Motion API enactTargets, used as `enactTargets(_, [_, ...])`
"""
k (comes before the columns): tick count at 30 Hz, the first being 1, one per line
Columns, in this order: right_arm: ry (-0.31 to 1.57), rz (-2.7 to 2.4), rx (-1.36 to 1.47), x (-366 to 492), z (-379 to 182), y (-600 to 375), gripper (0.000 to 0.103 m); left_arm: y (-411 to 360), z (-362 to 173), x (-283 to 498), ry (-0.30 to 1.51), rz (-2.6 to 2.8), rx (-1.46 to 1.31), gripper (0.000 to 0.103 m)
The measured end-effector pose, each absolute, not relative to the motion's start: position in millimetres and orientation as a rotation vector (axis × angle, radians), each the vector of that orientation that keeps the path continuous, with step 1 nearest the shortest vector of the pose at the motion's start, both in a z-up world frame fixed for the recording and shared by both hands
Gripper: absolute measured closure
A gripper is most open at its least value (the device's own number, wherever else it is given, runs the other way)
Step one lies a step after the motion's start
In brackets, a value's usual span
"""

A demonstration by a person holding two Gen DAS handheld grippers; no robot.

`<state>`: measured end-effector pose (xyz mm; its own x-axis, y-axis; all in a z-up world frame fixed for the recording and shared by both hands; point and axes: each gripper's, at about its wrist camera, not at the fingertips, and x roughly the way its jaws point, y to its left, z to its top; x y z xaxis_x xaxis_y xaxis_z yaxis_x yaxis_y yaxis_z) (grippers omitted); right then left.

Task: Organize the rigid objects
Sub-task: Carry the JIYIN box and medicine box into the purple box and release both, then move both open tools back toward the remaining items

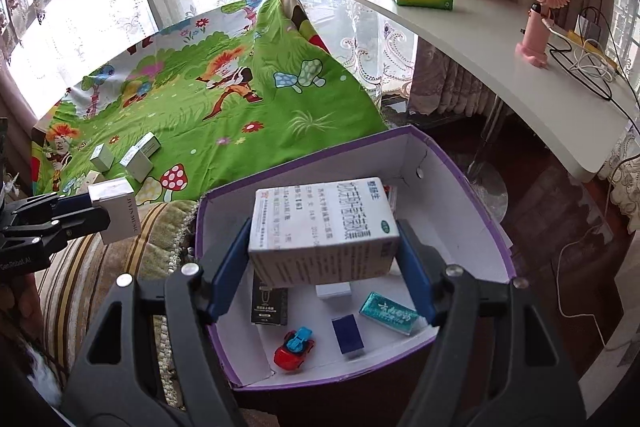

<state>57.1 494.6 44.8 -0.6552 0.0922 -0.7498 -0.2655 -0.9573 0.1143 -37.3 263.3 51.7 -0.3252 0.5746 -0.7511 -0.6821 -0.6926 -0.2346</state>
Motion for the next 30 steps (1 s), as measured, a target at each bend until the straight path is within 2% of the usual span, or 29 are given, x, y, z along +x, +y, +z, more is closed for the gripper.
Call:
enactTargets(6, [0.343, 2.623, -1.151, 68, 47, 518, 0.029, 290, 57, -42, 0.195, 2.046, -1.069, 0.058])
enactTargets(8, [0.354, 2.608, -1.138, 70, 48, 524, 0.028, 295, 55, -45, 0.213, 2.053, -1.073, 0.048])
enactTargets(10, [0.368, 2.598, -1.135, 70, 48, 529, 0.028, 295, 53, -46, 0.209, 2.06, -1.078, 0.045])
enactTargets(18, [0.368, 2.548, -1.143, 72, 45, 538, 0.02, 279, 55, -48, 0.185, 2.115, -1.077, 0.039])
enactTargets(22, [0.372, 2.546, -1.128, 74, 48, 539, 0.017, 263, 68, -46, 0.16, 2.183, -1.014, 0.029])
enactTargets(25, [0.352, 2.562, -1.118, 74, 52, 535, 0.015, 249, 82, -41, 0.156, 2.28, -0.947, 0.017])
enactTargets(30, [0.289, 2.581, -1.044, 74, 65, 525, 0.008, 224, 96, -40, 0.106, 2.397, -0.859, 0.016])
